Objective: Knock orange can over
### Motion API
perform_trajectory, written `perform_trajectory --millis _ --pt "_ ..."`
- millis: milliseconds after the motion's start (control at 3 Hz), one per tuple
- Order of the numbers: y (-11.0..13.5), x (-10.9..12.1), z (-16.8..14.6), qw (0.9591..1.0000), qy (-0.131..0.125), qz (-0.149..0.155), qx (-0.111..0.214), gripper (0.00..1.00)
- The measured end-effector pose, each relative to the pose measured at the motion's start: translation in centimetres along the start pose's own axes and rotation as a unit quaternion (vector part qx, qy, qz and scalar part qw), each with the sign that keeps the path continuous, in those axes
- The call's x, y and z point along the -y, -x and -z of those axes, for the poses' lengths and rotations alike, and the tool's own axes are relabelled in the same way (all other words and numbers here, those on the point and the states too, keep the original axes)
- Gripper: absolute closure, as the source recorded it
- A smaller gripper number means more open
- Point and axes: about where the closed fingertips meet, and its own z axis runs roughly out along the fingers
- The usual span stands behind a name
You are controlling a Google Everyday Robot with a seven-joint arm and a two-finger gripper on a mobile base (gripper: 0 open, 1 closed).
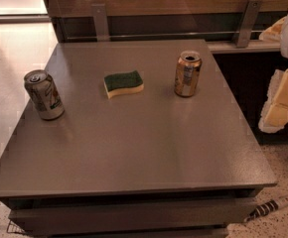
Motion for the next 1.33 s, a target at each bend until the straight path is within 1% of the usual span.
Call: perform_trajectory --millis 333,667,1000,1333 --pt "0.0 0.0 0.0 1.0000 0.000 0.000 0.000 0.00" --pt "0.3 0.7 -0.5 0.9996 -0.008 -0.010 0.024 0.00" --pt "0.7 2.4 -3.2 0.9924 -0.019 -0.047 0.112 0.00" --pt "2.4 5.3 -5.0 0.9724 -0.049 -0.075 0.216 0.00"
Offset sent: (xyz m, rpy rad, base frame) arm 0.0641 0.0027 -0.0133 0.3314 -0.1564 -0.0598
